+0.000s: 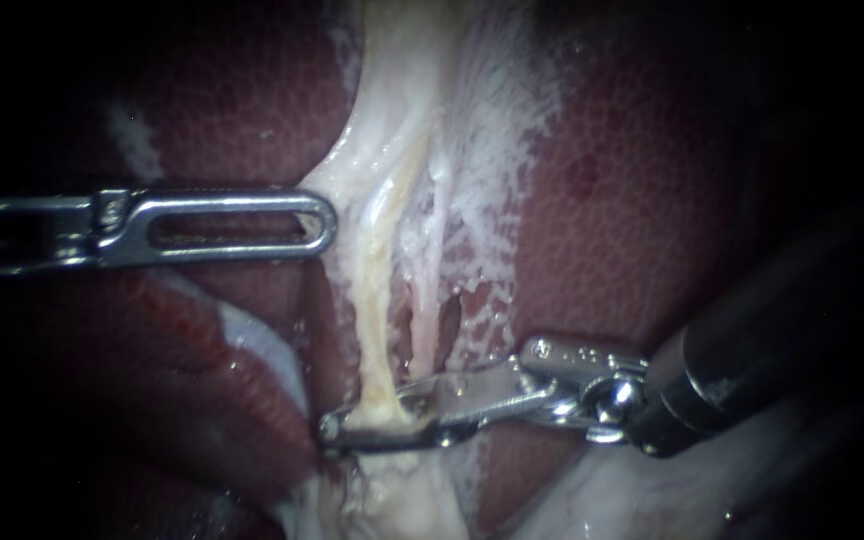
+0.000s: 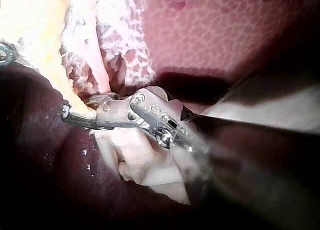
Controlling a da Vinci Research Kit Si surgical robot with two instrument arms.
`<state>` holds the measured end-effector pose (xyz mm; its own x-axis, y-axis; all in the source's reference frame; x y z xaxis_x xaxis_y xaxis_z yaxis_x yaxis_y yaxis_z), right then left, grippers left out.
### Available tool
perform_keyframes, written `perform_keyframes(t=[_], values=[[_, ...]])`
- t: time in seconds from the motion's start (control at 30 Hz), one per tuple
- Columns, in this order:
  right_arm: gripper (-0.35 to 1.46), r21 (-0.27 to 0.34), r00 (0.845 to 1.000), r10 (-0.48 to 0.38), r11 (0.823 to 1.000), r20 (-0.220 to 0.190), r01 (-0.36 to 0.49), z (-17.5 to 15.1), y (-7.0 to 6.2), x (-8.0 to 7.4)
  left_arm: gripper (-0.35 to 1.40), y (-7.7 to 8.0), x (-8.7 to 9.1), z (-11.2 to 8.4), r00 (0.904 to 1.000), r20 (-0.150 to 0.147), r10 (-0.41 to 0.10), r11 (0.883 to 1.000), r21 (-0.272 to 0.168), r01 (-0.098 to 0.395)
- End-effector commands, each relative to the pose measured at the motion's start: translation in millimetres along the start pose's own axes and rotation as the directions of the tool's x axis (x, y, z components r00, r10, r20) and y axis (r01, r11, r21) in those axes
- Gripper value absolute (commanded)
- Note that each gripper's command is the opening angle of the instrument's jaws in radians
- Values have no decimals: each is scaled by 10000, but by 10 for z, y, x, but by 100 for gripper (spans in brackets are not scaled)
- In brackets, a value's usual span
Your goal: Going back first clip left tube
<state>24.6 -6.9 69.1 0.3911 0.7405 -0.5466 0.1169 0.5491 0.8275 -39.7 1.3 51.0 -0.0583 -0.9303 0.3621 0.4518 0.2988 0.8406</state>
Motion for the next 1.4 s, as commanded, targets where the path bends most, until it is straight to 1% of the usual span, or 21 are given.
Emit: perform_keyframes(t=[0.03, 0.57, 0.63, 0.73, 0.87, 0.97, 1.07, 1.17, 1.23, 1.4], values=[[-32, 1, 10000, -5, 10000, 4, 5, 1, 0, 0, -35, 0, 0, 0, 10000, 1, 2, 10000, 7, -2], [-31, -8, 10000, 53, 10000, 3, -53, 1, 0, 0, -35, 0, 0, 0, 10000, 2, 4, 10000, 6, -4], [-24, -9, 10000, 53, 10000, 3, -53, 1, 0, 0, -35, 0, 0, 0, 10000, 2, 3, 10000, 5, -3], [-5, -10, 10000, 54, 10000, 2, -54, 1, 0, 0, -35, 0, 0, 0, 10000, 2, 3, 10000, 5, -3], [27, -20, 10000, 64, 10000, -5, -64, 2, 2, 1, -35, 0, 0, 0, 10000, 3, 4, 10000, 4, -4], [40, 5, 9987, -512, 9987, 11, 512, 2, 2, 4, -35, 0, 0, 0, 10000, 3, 3, 10000, 3, -3], [46, 43, 9953, -966, 9953, -30, 967, 1, 3, 6, -35, 0, 0, 0, 10000, 4, 3, 10000, 3, -3], [50, -3, 9899, -1418, 9899, -96, 1418, -1, 5, 9, -35, 0, 0, 0, 10000, 4, 3, 10000, 3, -3], [51, -67, 9834, -1810, 9835, -126, 1809, -4, 6, 12, -35, 0, 0, 0, 10000, 4, 3, 10000, 3, -3], [53, -88, 9719, -2349, 9720, -151, 2348, -12, 7, 16, -35, -1, 0, 0, 10000, 4, 2, 10000, 2, -2]])
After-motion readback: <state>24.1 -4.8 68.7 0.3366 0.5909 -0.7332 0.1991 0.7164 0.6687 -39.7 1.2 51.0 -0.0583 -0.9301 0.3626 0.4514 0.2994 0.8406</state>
